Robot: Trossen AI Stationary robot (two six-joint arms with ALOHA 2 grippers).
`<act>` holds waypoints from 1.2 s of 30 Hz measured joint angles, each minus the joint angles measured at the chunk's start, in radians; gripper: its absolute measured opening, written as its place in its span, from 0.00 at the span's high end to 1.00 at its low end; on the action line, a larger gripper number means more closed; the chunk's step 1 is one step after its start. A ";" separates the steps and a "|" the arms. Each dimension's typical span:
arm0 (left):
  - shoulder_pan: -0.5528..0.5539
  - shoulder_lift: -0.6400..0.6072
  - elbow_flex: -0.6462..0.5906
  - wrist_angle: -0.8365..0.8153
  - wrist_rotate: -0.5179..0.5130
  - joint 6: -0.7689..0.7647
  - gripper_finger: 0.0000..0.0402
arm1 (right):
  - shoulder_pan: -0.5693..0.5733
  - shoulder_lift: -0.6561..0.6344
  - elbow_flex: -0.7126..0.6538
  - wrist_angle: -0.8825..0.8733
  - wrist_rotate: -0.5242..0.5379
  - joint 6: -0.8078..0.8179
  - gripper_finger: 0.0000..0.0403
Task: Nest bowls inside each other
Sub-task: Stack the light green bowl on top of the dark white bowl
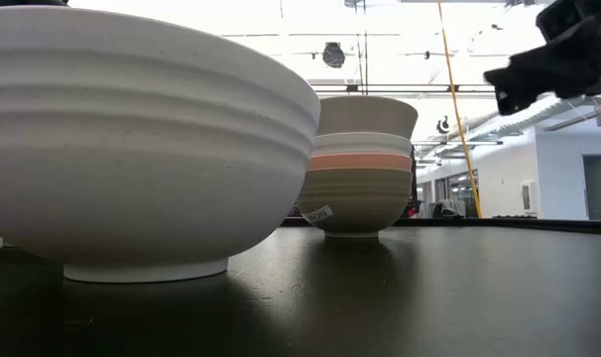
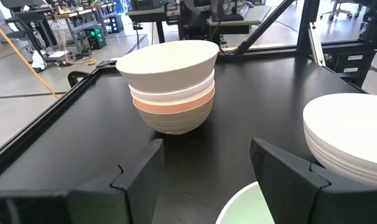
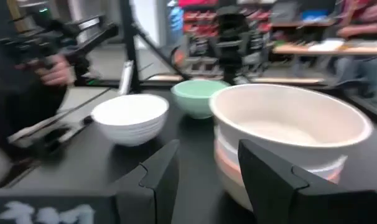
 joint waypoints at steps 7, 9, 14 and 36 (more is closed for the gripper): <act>0.000 0.000 0.000 0.007 0.000 -0.001 0.40 | -0.005 -0.010 -0.110 0.073 0.111 -0.016 0.61; 0.000 0.000 0.000 0.009 0.000 -0.001 0.40 | -0.004 -0.015 -0.107 0.073 0.108 -0.022 0.61; 0.000 -0.001 0.000 0.000 0.000 0.012 0.40 | -0.004 -0.030 -0.105 0.082 0.107 -0.037 0.61; 0.000 0.000 0.017 0.170 -0.025 0.043 0.40 | -0.004 -0.031 -0.114 0.030 0.104 -0.011 0.61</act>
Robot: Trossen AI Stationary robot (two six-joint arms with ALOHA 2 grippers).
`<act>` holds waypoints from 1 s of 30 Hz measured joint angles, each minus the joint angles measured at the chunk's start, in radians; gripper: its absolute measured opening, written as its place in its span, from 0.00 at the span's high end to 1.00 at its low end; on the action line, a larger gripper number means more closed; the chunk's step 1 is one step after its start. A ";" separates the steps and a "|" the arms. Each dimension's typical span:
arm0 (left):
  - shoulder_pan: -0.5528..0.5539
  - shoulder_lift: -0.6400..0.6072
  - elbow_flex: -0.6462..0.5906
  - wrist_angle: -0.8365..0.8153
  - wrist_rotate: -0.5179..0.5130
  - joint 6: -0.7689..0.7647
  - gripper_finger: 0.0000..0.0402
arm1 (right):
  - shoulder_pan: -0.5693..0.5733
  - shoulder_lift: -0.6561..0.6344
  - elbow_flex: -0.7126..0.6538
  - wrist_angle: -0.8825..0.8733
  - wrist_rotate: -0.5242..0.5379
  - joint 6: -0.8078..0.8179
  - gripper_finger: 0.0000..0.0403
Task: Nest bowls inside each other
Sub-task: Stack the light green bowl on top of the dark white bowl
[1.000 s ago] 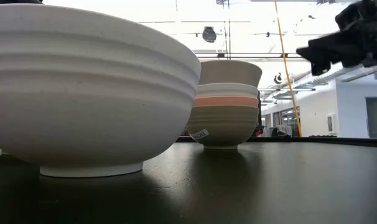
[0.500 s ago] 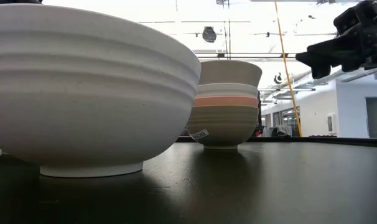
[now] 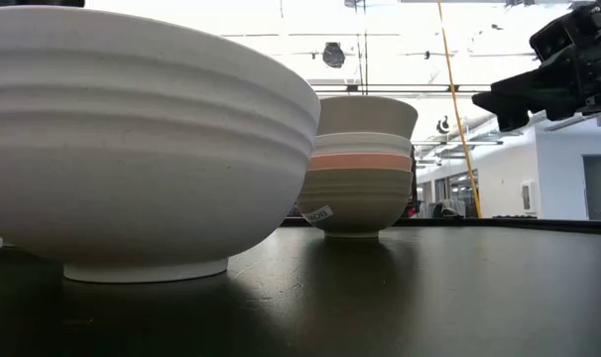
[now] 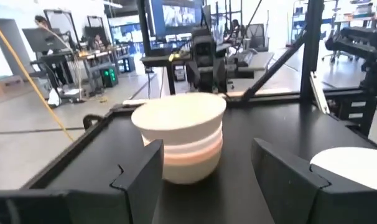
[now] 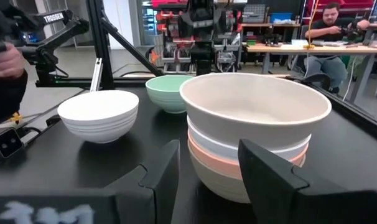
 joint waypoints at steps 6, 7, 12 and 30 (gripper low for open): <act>0.000 0.000 0.128 -0.167 -0.062 -0.064 0.40 | 0.000 0.000 0.000 -0.031 0.000 0.019 0.61; 0.000 0.000 0.161 -0.228 -0.073 -0.095 0.40 | 0.000 0.000 0.000 -0.035 0.000 0.021 0.61; 0.000 0.039 0.309 -0.495 -0.098 -0.265 0.40 | 0.000 0.000 0.000 -0.039 0.001 0.022 0.61; 0.001 0.401 0.491 -0.904 0.153 -0.613 0.40 | 0.000 0.000 0.000 -0.038 0.000 0.044 0.61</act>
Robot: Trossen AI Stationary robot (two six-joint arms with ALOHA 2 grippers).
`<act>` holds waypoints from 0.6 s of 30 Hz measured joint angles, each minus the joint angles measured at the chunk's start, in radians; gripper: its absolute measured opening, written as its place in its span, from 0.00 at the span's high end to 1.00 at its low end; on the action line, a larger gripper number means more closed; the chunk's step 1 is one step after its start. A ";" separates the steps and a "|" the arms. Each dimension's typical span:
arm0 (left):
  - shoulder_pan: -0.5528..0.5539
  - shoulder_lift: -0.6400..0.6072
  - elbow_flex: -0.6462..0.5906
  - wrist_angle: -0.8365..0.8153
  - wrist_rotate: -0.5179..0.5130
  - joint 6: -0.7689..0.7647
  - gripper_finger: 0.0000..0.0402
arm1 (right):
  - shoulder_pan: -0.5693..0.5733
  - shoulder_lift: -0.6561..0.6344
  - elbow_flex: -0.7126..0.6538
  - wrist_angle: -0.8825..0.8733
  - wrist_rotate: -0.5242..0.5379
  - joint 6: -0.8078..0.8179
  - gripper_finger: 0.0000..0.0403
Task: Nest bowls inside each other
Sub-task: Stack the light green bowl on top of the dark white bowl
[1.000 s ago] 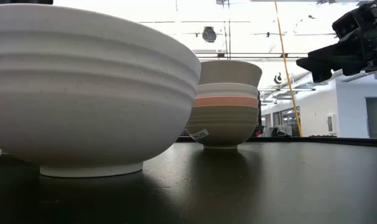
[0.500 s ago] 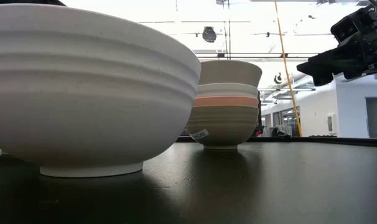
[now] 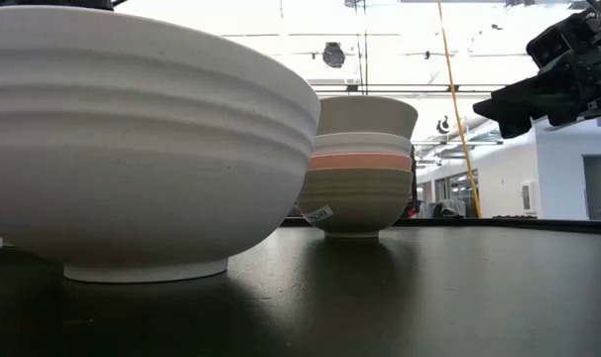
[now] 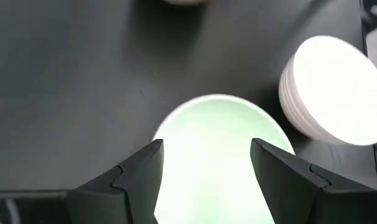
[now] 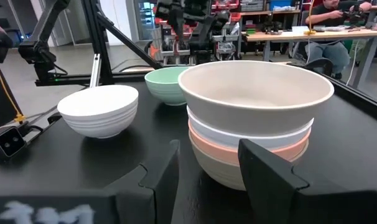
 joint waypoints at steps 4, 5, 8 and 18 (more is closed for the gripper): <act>0.001 0.051 0.000 -0.015 0.020 0.002 0.40 | 0.000 0.000 0.000 0.000 0.000 0.000 0.61; 0.004 0.059 0.000 -0.025 0.020 0.000 0.40 | 0.000 0.000 0.000 0.000 0.000 0.000 0.61; 0.024 0.078 0.000 -0.046 0.023 -0.021 0.40 | 0.000 0.000 0.000 0.000 0.000 0.000 0.61; 0.098 0.119 0.000 -0.148 0.030 -0.068 0.40 | 0.000 0.000 0.000 -0.001 0.000 0.018 0.61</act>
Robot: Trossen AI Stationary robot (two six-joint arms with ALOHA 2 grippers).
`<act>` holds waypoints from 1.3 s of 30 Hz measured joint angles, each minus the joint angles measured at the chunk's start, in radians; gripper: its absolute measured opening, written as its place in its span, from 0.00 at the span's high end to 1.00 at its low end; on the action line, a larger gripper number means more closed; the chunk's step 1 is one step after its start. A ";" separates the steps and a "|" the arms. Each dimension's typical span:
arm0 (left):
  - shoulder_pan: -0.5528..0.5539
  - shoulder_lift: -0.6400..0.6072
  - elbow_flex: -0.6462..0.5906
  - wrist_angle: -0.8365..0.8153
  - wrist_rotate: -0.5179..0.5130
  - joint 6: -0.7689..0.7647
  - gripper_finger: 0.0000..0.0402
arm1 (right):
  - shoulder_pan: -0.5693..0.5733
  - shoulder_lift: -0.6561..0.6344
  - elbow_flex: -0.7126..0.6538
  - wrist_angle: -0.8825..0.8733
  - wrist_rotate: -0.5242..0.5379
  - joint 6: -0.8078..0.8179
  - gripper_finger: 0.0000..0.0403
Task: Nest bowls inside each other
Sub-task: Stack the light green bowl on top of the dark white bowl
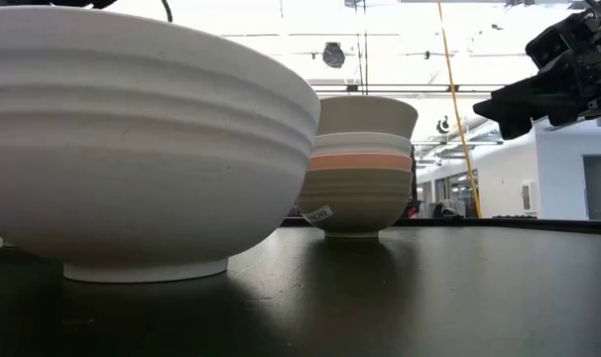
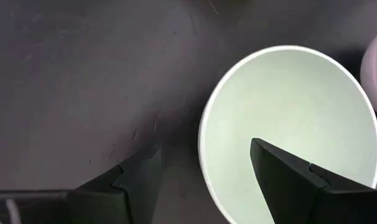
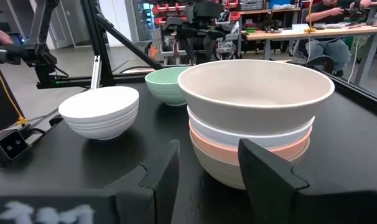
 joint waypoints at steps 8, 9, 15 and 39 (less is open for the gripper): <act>0.021 0.039 0.000 0.001 0.040 -0.019 0.40 | 0.000 0.000 0.000 -0.001 0.000 0.000 0.61; 0.021 0.047 0.000 0.001 0.044 -0.025 0.40 | 0.000 0.000 0.000 -0.001 0.000 0.000 0.61; 0.021 0.091 0.000 0.001 0.046 -0.033 0.40 | 0.000 0.002 0.000 -0.002 0.000 0.000 0.61; 0.021 0.207 0.000 0.028 0.054 -0.022 0.40 | 0.000 0.002 0.000 -0.009 0.000 0.008 0.61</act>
